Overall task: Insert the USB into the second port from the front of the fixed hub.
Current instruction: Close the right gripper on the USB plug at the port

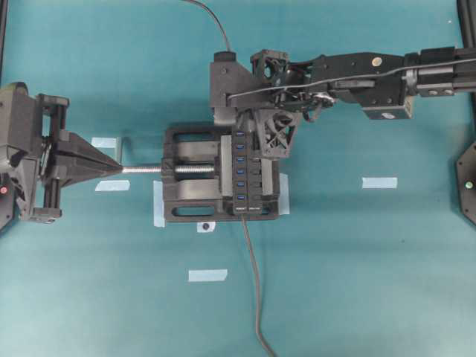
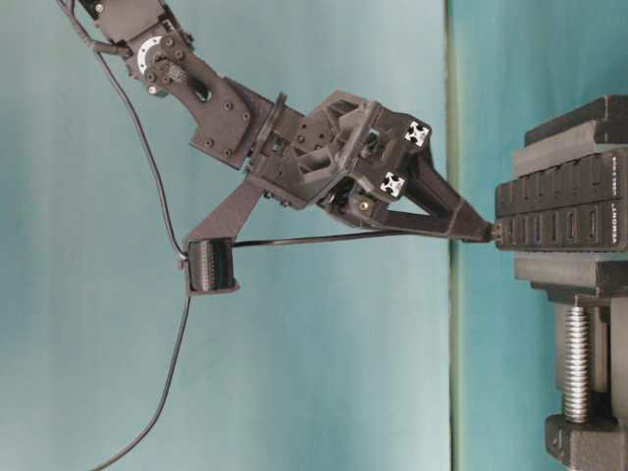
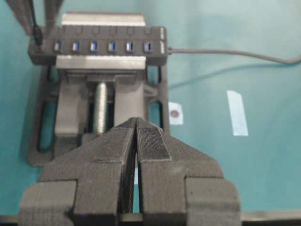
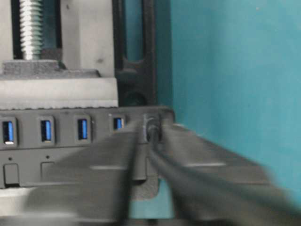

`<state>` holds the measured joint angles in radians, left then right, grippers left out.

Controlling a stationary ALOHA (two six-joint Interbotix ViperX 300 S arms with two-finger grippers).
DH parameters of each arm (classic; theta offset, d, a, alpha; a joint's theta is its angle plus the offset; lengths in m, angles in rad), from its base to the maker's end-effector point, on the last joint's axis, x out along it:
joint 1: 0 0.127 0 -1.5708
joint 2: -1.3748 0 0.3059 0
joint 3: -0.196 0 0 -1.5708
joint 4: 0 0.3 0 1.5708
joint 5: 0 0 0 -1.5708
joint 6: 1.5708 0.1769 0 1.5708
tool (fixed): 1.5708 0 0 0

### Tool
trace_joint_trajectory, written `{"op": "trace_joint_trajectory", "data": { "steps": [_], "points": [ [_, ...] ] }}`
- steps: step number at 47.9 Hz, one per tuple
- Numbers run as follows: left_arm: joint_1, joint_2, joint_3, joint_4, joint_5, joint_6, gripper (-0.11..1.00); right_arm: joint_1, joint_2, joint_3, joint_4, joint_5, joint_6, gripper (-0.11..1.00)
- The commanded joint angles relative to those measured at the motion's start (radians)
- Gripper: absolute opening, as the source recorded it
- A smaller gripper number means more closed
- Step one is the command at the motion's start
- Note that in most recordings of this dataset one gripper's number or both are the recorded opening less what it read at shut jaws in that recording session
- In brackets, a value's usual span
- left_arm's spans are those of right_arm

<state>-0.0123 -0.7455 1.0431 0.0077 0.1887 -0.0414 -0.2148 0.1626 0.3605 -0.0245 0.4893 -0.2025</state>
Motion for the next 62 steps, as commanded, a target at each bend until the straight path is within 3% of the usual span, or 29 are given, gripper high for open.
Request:
{"op": "trace_joint_trajectory", "data": {
  "steps": [1,7,36,53,62],
  "points": [
    [-0.002,-0.002,-0.017,0.003,-0.008,0.000,0.00,0.000,-0.015,-0.023,0.000,-0.006,0.003,0.14],
    [0.000,-0.002,-0.017,0.002,-0.006,0.000,0.00,0.000,-0.017,-0.023,0.000,-0.008,0.003,0.10],
    [0.000,-0.003,-0.017,0.002,-0.006,0.000,0.00,0.000,-0.038,-0.037,0.000,0.003,0.003,0.09],
    [-0.002,-0.005,-0.029,0.003,-0.006,0.000,0.00,0.014,-0.083,-0.100,0.008,0.150,0.005,0.09],
    [-0.002,-0.005,-0.031,0.002,-0.008,0.000,0.00,0.037,-0.117,-0.101,0.009,0.164,0.006,0.09]
  ]
}}
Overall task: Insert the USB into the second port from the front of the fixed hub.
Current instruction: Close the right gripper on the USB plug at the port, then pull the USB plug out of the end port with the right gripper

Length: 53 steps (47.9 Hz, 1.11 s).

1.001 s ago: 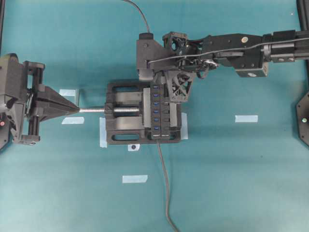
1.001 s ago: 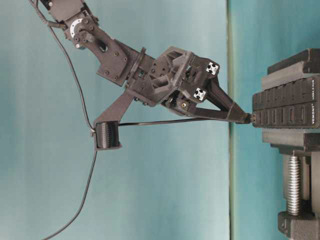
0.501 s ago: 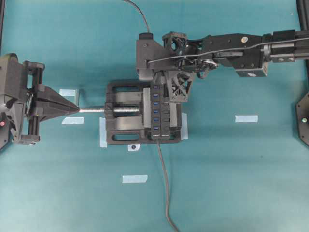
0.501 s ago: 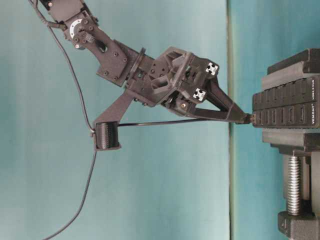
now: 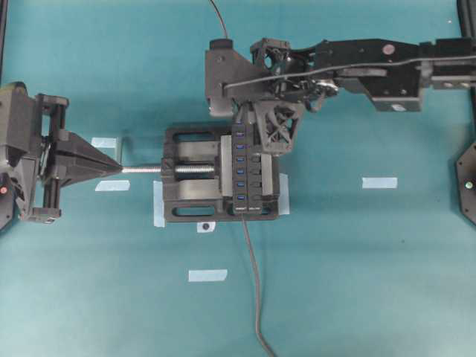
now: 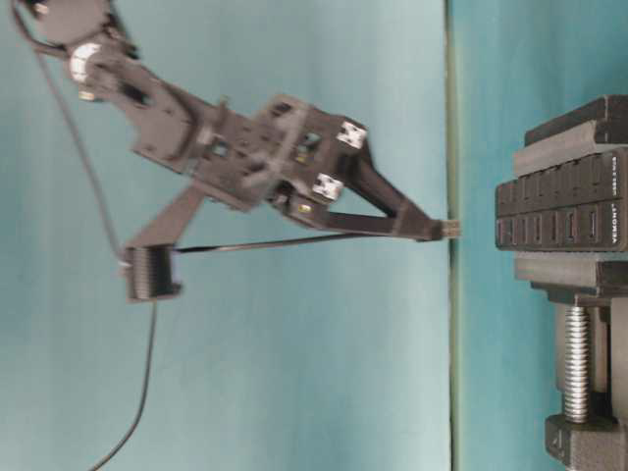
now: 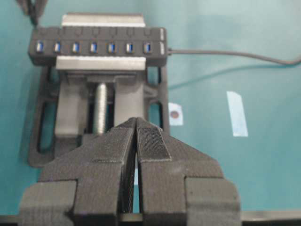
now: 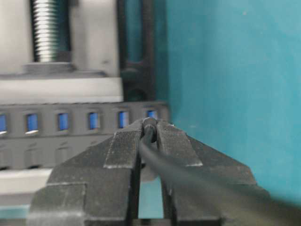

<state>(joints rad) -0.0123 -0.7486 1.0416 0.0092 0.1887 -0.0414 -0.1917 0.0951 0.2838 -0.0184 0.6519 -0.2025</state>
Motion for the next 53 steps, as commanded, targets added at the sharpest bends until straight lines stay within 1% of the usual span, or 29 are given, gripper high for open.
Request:
{"op": "trace_joint_trajectory", "data": {
  "steps": [1,17,34,44,53],
  "points": [
    [-0.002,-0.002,-0.029,0.000,-0.008,0.000,0.00,0.015,-0.055,-0.025,0.003,0.003,0.006,0.09],
    [-0.006,-0.002,-0.035,0.000,-0.008,0.000,0.00,0.044,-0.092,-0.012,0.003,-0.003,0.055,0.09],
    [-0.008,-0.002,-0.038,0.000,-0.006,0.000,0.00,0.078,-0.095,-0.009,0.006,-0.002,0.061,0.09],
    [-0.014,-0.002,-0.038,0.000,-0.005,0.000,0.00,0.103,-0.097,-0.006,0.012,-0.003,0.110,0.09],
    [-0.015,-0.002,-0.037,0.000,-0.005,0.000,0.00,0.126,-0.097,0.003,0.012,-0.003,0.130,0.09]
  ]
}}
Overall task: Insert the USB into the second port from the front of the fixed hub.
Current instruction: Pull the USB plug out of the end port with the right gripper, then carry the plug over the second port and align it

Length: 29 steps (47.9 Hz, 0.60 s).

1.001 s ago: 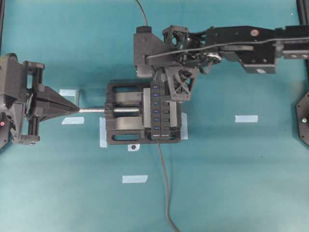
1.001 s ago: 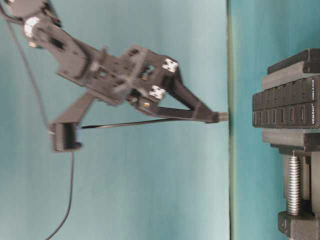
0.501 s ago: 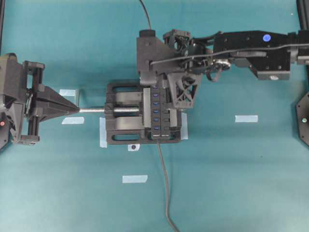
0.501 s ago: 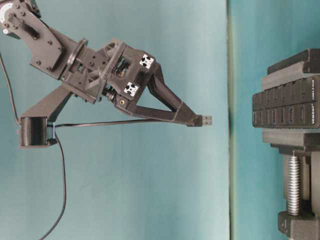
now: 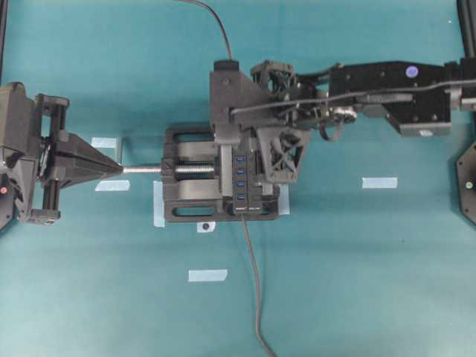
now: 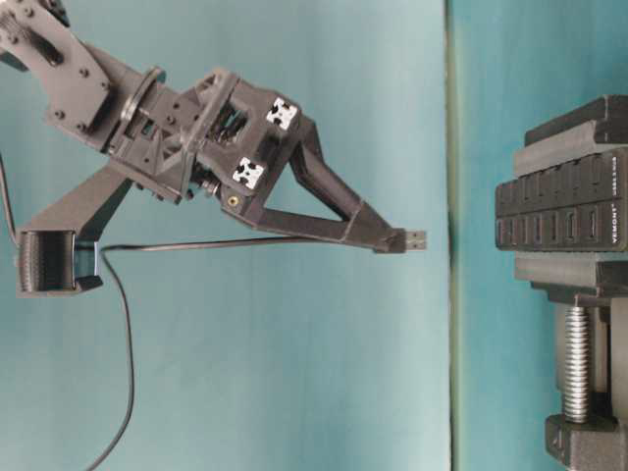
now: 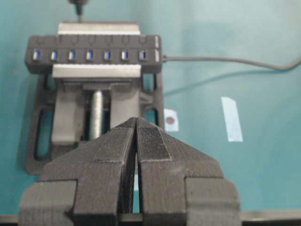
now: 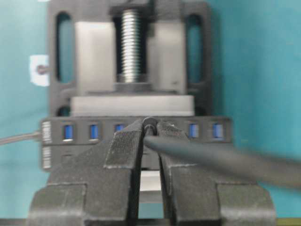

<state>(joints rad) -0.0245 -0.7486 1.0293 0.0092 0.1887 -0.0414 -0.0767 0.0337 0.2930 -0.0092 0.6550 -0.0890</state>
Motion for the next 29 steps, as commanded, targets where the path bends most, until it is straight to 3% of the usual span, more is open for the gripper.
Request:
{"op": "trace_joint_trajectory", "data": {
  "steps": [1,29],
  "points": [
    [-0.002,-0.002,-0.025,0.000,-0.005,0.000,0.00,0.012,-0.035,-0.003,0.003,-0.006,0.020,0.09],
    [-0.003,-0.002,-0.025,0.000,-0.005,0.000,0.00,0.064,-0.035,0.054,0.003,-0.058,0.103,0.09]
  ]
}}
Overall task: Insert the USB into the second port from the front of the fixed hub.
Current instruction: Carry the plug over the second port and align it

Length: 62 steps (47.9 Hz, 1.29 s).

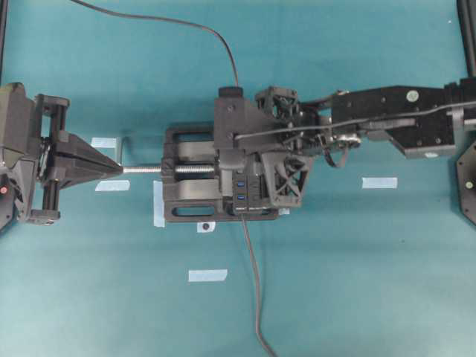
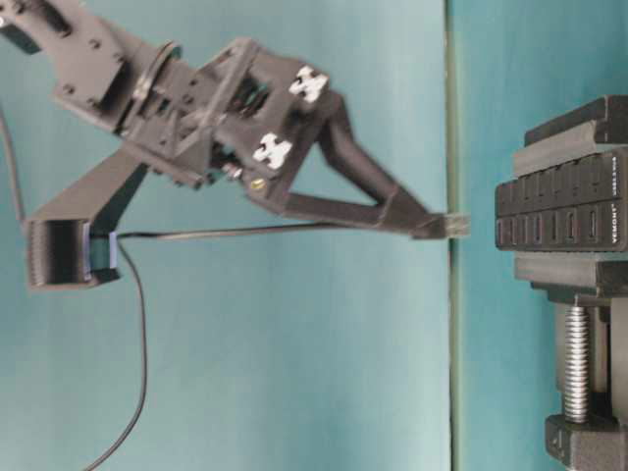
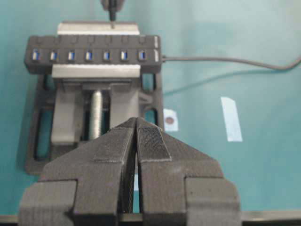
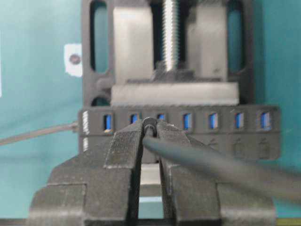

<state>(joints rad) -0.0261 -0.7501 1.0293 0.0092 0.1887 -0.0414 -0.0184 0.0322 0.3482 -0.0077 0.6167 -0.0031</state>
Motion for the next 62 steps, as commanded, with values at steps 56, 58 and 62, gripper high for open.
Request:
{"op": "trace_joint_trajectory", "data": {
  "steps": [56,58,62],
  "points": [
    [-0.003,0.005,-0.020,0.000,-0.005,0.000,0.00,0.017,0.038,0.037,0.002,-0.117,0.054,0.09],
    [-0.003,0.005,-0.020,0.000,-0.005,0.000,0.00,0.018,0.040,0.037,0.002,-0.118,0.054,0.09],
    [-0.002,0.003,-0.020,0.002,-0.005,0.000,0.00,0.017,0.041,0.037,0.002,-0.123,0.054,0.09]
  ]
}}
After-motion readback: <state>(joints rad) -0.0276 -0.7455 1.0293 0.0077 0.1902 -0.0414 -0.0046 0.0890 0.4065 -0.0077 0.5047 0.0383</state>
